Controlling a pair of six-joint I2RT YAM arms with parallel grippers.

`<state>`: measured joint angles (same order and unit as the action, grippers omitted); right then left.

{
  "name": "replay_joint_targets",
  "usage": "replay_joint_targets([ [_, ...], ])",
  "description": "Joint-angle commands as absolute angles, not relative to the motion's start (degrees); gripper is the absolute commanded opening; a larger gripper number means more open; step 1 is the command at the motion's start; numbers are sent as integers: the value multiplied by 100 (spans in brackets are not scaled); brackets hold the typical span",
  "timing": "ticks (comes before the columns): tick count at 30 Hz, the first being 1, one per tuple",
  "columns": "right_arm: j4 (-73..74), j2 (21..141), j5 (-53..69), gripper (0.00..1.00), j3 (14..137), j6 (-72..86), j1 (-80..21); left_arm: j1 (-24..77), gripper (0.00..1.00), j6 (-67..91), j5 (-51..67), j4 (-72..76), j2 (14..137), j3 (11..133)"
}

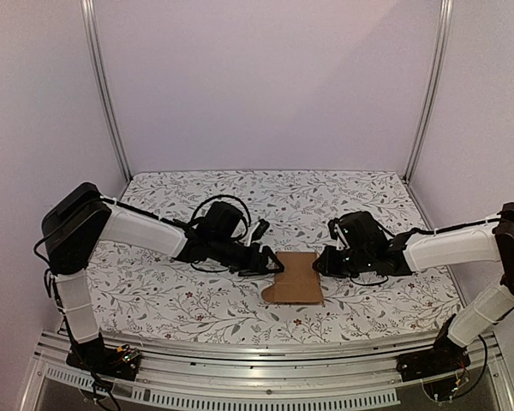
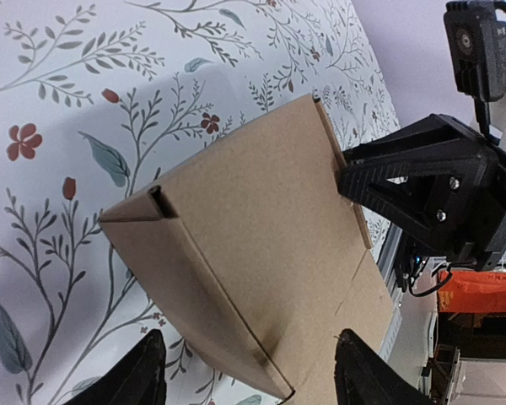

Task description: Fold the paper box

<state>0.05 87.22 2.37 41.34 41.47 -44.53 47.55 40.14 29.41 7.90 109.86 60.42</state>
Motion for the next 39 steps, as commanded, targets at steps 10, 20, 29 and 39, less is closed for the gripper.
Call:
replay_joint_targets([
  [10,-239,8655,281,0,3517,4376,-4390,4685,67,4902,3225,1478,11114,5679],
  [20,-391,8666,289,0,3438,4364,-4390,4762,68,5969,3377,2044,11270,5466],
  [29,-487,8640,316,0,3386,4363,-4390,4786,76,6391,3353,2423,11498,5377],
  [39,-566,8622,362,0,3340,4425,-4386,4790,76,6995,3485,3485,11718,5180],
])
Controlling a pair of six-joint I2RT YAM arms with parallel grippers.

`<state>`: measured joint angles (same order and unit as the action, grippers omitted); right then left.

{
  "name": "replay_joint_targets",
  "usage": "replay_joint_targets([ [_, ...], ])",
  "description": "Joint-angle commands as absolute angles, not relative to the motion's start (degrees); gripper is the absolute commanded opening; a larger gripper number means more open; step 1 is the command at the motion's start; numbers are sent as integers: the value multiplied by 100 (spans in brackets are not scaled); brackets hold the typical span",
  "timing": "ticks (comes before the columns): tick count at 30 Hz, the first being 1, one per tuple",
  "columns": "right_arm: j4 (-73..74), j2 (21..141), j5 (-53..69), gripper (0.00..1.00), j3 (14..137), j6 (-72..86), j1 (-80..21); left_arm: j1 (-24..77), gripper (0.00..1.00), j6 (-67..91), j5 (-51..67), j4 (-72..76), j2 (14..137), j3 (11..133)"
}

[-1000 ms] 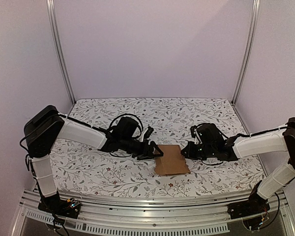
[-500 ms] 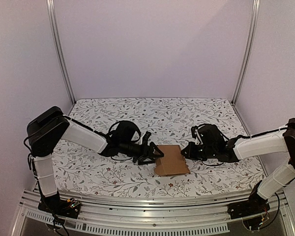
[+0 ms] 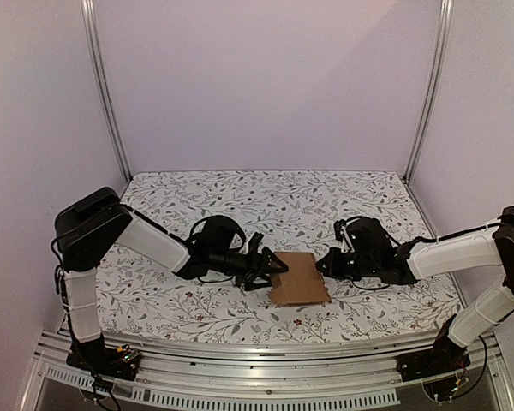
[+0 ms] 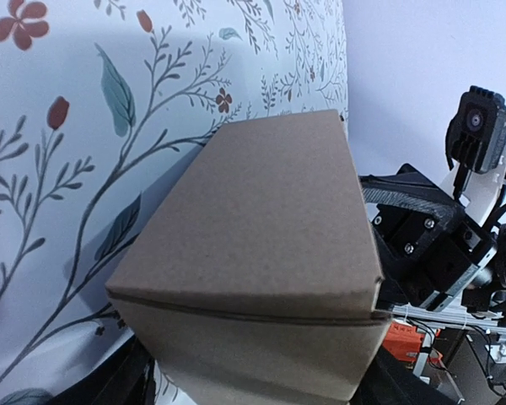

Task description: Fold the paper box

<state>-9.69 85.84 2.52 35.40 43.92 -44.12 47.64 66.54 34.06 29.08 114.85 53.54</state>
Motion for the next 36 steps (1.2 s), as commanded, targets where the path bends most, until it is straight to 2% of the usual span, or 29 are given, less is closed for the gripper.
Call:
replay_joint_targets([
  [1,-567,8630,375,0,3340,4428,-4386,4793,76,7061,3507,3605,11749,5165],
  [9,-567,8644,386,0,3346,4432,-4386,4800,74,7494,3638,4445,11869,5034],
  [19,-554,8555,451,1,3413,4342,-4388,4799,49,7626,3771,4675,11840,5033],
  [22,-531,8342,510,15,3480,4153,-4393,4762,46,7664,3840,4695,11752,4962],
  [27,-444,7644,608,44,3572,3468,-4388,4595,44,7877,4162,4903,11440,4675],
  [32,-241,7151,1103,64,3787,2491,-4391,4344,39,8514,4740,5794,11200,4232],
  [35,-157,6879,1422,82,3918,1872,-4391,4191,35,9005,5037,6534,11063,3905],
  [36,-156,6765,1517,96,3939,1712,-4395,4140,33,9160,5130,6764,11017,3805],
])
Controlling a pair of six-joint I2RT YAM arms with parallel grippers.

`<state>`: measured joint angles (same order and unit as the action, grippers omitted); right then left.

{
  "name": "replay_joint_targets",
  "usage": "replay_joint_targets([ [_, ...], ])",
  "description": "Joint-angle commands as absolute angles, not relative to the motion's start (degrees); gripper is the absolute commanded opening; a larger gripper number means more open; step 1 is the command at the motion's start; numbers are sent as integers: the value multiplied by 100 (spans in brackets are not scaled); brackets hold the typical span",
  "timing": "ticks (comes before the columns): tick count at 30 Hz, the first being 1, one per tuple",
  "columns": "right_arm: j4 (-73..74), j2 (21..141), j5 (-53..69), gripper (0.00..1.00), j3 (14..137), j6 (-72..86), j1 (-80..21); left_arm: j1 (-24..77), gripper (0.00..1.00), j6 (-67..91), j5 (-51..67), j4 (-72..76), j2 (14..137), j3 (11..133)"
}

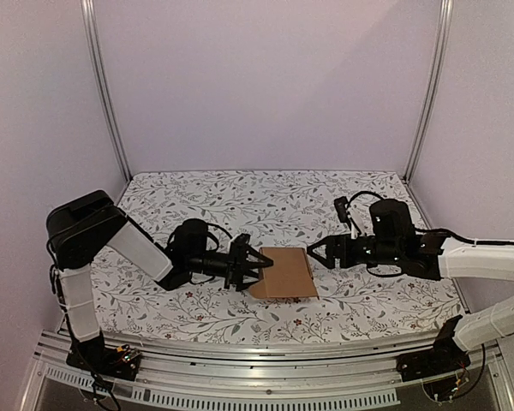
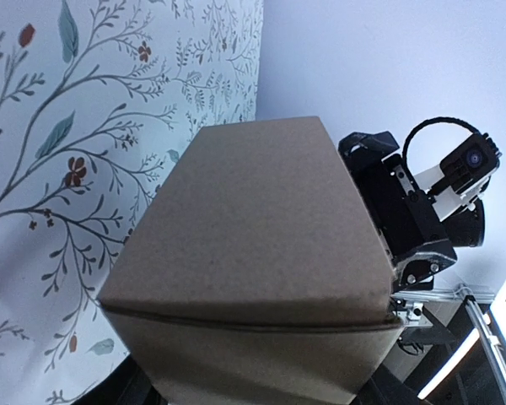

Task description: Fold the paper box

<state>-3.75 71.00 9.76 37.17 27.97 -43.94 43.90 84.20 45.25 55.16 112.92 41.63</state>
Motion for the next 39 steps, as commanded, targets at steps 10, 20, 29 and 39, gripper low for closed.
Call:
replay_joint_targets([
  [10,-311,6003,2060,99,3937,-1116,-4885,3833,12,10657,5942,8736,10619,3088],
  [20,-711,5829,756,99,3561,-4150,-6324,3483,5,11137,6795,8738,9818,2746],
  [29,-1604,6469,-1302,99,3575,-5944,-7653,3472,0,11464,7274,8745,9478,2678],
  [39,-3301,7358,-2417,99,3384,-7586,-8247,3534,0,11599,7383,8731,9190,2668],
])
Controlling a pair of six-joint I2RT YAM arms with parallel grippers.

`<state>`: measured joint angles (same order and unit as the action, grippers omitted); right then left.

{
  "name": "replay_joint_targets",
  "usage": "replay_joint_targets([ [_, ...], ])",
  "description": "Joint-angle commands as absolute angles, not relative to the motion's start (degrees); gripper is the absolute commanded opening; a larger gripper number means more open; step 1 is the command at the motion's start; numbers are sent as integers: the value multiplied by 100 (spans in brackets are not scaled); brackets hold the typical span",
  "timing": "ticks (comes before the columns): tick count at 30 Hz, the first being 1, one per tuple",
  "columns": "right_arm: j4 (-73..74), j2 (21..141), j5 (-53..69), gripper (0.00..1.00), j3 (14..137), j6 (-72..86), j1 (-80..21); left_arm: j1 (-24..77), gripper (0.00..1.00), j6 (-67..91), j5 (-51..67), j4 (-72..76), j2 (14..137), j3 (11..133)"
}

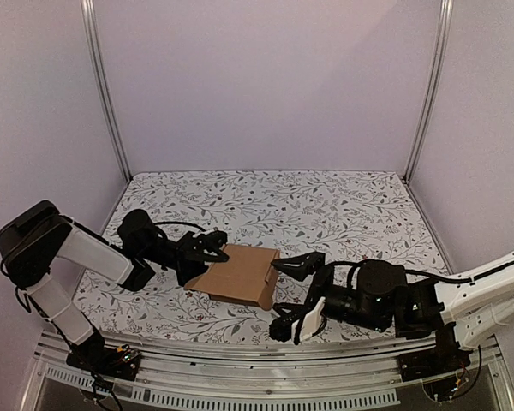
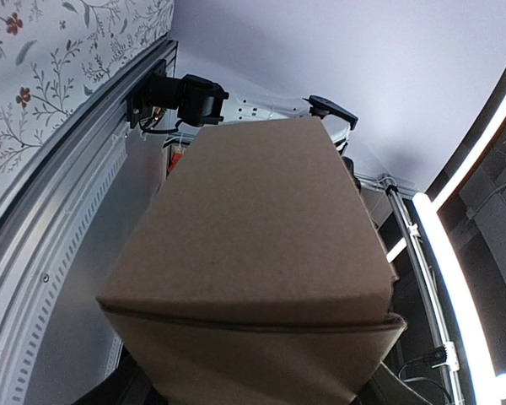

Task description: Fold the paper box

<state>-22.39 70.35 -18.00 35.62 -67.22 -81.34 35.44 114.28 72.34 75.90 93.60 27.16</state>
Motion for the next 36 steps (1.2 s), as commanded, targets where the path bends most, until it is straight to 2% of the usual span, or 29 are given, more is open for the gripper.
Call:
replay_joint_targets([
  [1,-3481,7455,-2443,99,3384,-7658,-8259,3540,0,11608,7381,8736,9182,2657],
  [5,-4012,7784,-2538,97,3418,-7905,-8281,3613,0,11610,7373,8731,9127,2630],
  [14,-4236,7951,-2618,71,3511,-7859,-8287,3725,0,11576,7356,8736,9116,2611],
  [18,-4236,7954,-2621,61,3499,-7768,-8282,3787,9,11531,7375,8736,9112,2600],
  [21,-4236,7954,-2619,53,3490,-7726,-8288,3859,18,11442,7400,8732,9105,2578],
  [24,-4232,7926,-2630,52,3460,-7709,-8288,3876,32,11361,7354,8736,9081,2527],
  [28,-4022,7805,-2705,50,3375,-7635,-8287,3909,42,11115,7291,8732,8839,2571],
  [29,-3932,7756,-2722,50,3344,-7604,-8288,3923,56,11044,7276,8736,8756,2585],
  [30,-3841,7700,-2746,49,3305,-7526,-8286,3936,86,10980,7240,8724,8687,2596],
  [31,-3757,7607,-2772,49,3271,-7434,-8282,3944,98,10930,7209,8726,8629,2612],
  [36,-3083,7171,-2883,47,3186,-6993,-8287,3940,100,10581,6990,8497,8480,2636],
])
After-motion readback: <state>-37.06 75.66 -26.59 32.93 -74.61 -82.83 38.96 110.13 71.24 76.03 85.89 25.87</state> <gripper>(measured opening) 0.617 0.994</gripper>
